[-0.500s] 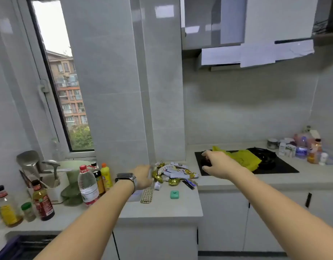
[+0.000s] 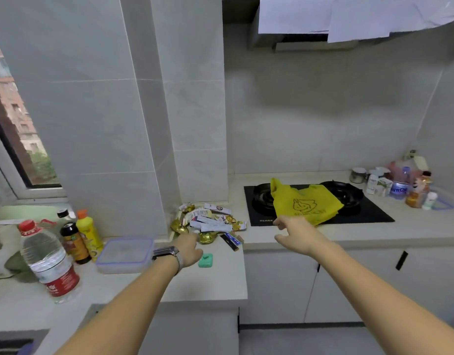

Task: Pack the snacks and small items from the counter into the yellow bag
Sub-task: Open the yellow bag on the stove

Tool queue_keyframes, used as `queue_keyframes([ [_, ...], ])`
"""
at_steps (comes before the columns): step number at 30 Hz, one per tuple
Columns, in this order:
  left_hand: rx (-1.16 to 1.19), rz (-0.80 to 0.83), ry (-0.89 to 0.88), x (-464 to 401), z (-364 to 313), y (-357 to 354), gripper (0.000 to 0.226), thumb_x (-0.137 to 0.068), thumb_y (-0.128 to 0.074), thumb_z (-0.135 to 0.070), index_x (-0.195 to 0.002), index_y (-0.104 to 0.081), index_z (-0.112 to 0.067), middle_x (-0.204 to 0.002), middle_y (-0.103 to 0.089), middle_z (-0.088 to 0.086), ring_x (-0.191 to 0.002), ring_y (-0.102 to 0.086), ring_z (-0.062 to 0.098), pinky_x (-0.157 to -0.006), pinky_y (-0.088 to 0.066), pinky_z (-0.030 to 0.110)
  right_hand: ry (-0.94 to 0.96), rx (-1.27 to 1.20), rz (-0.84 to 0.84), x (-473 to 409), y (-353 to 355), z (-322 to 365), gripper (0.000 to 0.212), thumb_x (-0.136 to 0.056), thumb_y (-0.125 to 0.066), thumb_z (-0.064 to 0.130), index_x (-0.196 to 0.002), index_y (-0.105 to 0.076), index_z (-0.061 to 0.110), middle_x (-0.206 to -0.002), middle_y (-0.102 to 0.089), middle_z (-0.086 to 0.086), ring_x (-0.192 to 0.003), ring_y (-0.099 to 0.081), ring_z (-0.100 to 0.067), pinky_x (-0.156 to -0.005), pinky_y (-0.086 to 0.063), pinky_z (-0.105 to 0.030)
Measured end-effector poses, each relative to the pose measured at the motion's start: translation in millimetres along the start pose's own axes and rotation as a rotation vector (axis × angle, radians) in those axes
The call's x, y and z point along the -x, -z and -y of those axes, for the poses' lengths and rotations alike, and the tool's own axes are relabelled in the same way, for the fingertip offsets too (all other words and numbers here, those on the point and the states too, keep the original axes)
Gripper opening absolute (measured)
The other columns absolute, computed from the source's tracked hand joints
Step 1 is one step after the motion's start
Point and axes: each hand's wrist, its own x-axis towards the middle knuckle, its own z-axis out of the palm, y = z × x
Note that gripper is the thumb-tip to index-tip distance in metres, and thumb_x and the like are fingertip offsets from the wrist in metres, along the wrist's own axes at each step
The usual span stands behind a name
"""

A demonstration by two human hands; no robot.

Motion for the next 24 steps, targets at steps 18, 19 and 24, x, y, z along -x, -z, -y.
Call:
queue_keyframes([
  [18, 0.308, 0.09, -0.009, -229.1, -122.4, -77.3, 0.039, -0.088, -0.051, -0.021, -0.126, -0.052, -0.015, -0.12, -0.058, 0.002, -0.11, -0.056, 0.018, -0.092, -0.044, 0.024, -0.078, -0.197, 0.161, -192.9, -31.2, -159.8, 0.037, -0.09, -0.055, 0.023, -0.127, -0.053, 0.017, -0.122, -0.058, 0.0, -0.107, -0.054, -0.018, -0.078, -0.041, -0.022],
  [19, 0.318, 0.089, -0.03, -241.3, -128.8, -80.1, 0.039, -0.087, -0.051, -0.021, -0.126, -0.053, -0.014, -0.119, -0.059, 0.002, -0.109, -0.056, 0.017, -0.09, -0.042, 0.021, -0.09, -0.215, 0.159, -201.5, -34.9, -165.1, 0.036, -0.09, -0.055, 0.023, -0.126, -0.054, 0.017, -0.121, -0.059, -0.001, -0.104, -0.054, -0.017, -0.078, -0.042, -0.023],
  [24, 0.316, 0.111, -0.118, -304.3, -165.6, -91.3, 0.038, -0.088, -0.051, -0.02, -0.126, -0.053, -0.015, -0.12, -0.061, 0.002, -0.11, -0.057, 0.018, -0.091, -0.041, 0.022, -0.162, -0.253, 0.169, -243.3, -33.8, -204.0, 0.038, -0.09, -0.057, 0.022, -0.127, -0.054, 0.014, -0.12, -0.059, -0.005, -0.097, -0.05, -0.014, -0.089, -0.043, -0.026],
])
